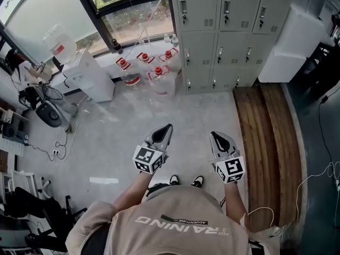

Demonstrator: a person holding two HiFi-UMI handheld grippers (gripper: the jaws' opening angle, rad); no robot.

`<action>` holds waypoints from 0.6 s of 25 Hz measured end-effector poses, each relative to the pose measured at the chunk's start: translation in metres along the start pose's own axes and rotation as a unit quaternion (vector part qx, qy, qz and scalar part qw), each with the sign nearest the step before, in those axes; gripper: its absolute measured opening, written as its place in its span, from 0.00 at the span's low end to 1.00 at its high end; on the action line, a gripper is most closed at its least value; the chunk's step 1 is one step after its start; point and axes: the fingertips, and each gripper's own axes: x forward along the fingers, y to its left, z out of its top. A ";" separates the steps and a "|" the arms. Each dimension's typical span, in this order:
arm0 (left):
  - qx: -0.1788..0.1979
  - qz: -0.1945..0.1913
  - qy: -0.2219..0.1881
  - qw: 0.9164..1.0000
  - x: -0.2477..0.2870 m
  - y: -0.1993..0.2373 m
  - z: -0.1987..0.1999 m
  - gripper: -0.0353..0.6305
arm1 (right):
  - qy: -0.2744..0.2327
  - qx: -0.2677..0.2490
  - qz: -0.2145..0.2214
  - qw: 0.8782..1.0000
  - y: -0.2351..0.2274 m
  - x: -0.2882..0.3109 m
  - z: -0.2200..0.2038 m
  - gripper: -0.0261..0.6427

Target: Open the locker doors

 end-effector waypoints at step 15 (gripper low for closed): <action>0.007 -0.018 0.006 1.000 0.037 0.001 -0.016 0.06 | 0.027 0.031 0.029 0.999 -0.009 0.036 -0.030 0.06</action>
